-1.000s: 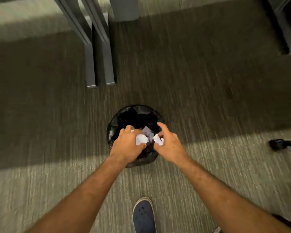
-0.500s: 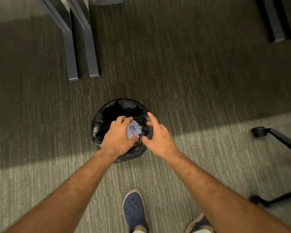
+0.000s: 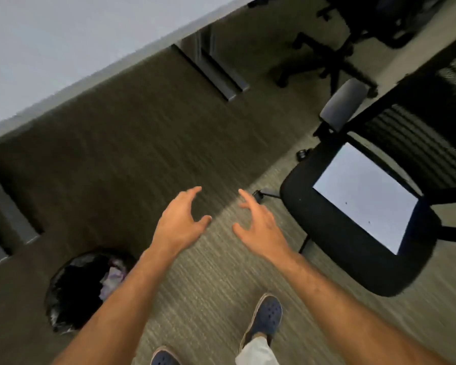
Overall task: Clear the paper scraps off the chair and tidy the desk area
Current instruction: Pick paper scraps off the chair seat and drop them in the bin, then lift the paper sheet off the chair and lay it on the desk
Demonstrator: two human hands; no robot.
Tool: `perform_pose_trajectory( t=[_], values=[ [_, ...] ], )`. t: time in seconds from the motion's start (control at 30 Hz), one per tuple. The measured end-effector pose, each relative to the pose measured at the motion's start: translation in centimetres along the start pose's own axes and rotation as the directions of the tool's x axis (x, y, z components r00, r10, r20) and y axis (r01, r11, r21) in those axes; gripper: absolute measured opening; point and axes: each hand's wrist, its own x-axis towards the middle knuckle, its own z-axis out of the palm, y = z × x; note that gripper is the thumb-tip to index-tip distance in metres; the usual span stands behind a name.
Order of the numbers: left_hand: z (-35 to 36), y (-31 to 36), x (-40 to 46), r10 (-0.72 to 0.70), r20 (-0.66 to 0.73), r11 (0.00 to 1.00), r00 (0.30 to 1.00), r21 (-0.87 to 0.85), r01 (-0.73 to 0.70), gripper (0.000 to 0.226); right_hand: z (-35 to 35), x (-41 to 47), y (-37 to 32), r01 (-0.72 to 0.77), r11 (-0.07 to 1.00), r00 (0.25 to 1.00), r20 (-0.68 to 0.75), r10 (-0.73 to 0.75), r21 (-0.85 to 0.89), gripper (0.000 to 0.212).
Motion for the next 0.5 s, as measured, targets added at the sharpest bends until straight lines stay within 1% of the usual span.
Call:
perform_pose_trajectory(
  t=[0.07, 0.13, 0.23, 0.37, 0.5],
  values=[
    [1.7, 4.6, 1.3, 0.082, 0.035, 0.996, 0.996, 0.018, -0.082, 0.076, -4.9, -0.5, 2.0, -0.026, 1.000, 0.999, -0.034, 0.026, -0.009, 0.077],
    [4.4, 10.6, 2.6, 0.137, 0.088, 0.989, 0.987, 0.043, -0.141, 0.076, -10.6, -1.3, 5.2, -0.067, 0.998, 0.995, -0.077, 0.067, 0.010, 0.077],
    [8.6, 18.1, 4.1, 0.208, 0.154, 0.975, 0.966, 0.048, -0.218, 0.075, -16.6, -1.9, 10.2, -0.144, 0.989, 0.984, -0.100, 0.146, 0.033, 0.075],
    [14.6, 25.0, 6.4, 0.220, 0.264, 0.970, 0.939, 0.044, -0.240, 0.072, -22.3, -2.7, 17.2, -0.253, 0.966, 0.952, -0.161, 0.259, 0.055, 0.070],
    [19.9, 28.9, 9.5, 0.206, 0.339, 0.968, 0.918, 0.070, -0.243, 0.069, -25.4, -3.3, 24.2, -0.348, 0.933, 0.908, -0.216, 0.360, 0.090, 0.070]
  ],
)
